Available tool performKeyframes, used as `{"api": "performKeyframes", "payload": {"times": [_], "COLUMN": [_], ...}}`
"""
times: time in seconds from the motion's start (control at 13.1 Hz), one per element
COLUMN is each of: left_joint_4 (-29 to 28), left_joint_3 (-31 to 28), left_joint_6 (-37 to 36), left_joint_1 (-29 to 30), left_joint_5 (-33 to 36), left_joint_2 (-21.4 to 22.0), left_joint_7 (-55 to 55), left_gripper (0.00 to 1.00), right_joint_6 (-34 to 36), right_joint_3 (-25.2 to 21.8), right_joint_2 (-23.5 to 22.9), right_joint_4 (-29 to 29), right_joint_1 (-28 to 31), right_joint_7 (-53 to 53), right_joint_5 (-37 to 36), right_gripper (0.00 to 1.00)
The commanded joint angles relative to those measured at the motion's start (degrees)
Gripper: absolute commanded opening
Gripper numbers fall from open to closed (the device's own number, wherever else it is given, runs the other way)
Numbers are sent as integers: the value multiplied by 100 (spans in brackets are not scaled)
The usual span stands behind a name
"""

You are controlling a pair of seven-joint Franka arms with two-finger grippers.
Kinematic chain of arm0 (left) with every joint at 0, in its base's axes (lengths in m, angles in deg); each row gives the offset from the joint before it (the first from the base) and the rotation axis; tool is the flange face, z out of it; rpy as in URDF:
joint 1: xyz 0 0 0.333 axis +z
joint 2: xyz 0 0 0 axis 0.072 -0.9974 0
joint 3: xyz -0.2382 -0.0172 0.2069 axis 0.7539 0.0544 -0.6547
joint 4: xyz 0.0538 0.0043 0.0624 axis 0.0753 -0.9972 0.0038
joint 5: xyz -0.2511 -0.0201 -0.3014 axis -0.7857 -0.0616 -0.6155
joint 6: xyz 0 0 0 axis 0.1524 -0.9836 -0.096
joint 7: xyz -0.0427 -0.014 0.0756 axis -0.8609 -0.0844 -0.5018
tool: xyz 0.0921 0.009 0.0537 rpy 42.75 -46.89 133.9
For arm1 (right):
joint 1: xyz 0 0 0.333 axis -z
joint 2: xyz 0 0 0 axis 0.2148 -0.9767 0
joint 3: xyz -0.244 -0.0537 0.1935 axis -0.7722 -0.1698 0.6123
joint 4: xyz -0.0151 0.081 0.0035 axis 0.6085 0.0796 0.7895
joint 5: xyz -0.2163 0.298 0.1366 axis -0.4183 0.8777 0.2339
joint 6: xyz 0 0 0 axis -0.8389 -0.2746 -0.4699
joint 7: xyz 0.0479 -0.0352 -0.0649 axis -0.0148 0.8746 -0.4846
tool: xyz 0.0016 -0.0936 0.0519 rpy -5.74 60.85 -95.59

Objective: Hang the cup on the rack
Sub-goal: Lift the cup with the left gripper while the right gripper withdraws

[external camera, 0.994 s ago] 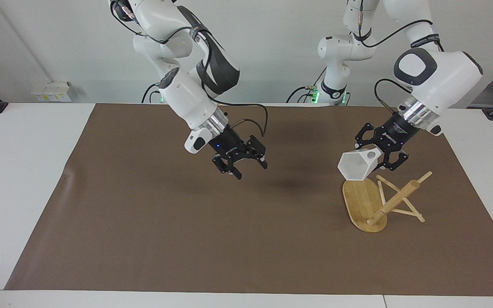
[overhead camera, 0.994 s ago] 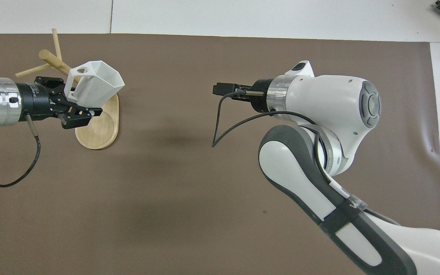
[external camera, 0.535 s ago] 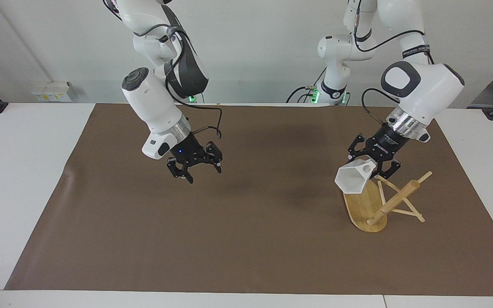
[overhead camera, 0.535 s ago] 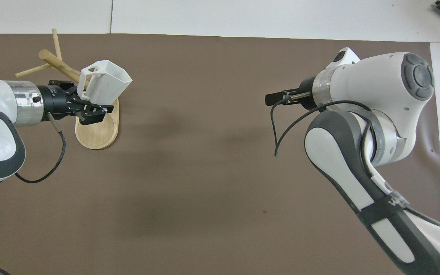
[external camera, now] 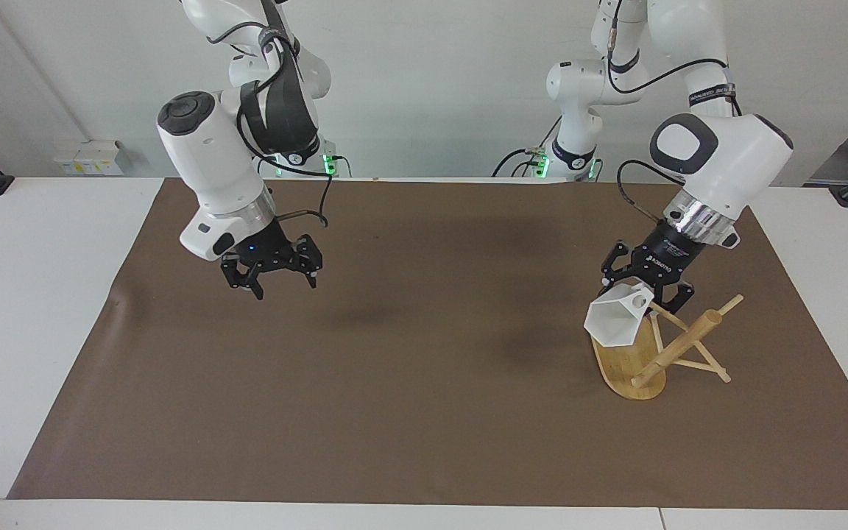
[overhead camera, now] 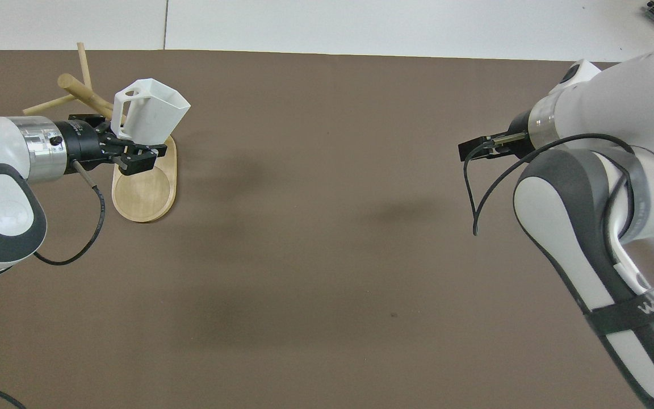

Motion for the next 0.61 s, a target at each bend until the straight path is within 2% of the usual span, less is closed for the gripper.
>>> {"api": "performKeyframes", "payload": {"times": [0.0, 0.31, 0.54], "left_joint_4": [-166, -377, -482], "left_joint_3": [-46, -46, -55], "left_joint_6": [316, 685, 888], "left_joint_1": [-59, -68, -59], "left_joint_5": [85, 85, 85], "left_joint_2": [29, 29, 29], "left_joint_7": [375, 613, 850], "left_gripper": [0, 0, 0], "right_joint_6": [358, 806, 1307], "right_joint_3": [-21, -153, -197], "right_joint_2": [96, 201, 263], "right_joint_4": [145, 162, 504], "right_joint_1": [28, 28, 37], "right_joint_7": [-2, -99, -116], "right_joint_5": [-604, -747, -747], "right_gripper": [100, 100, 100]}}
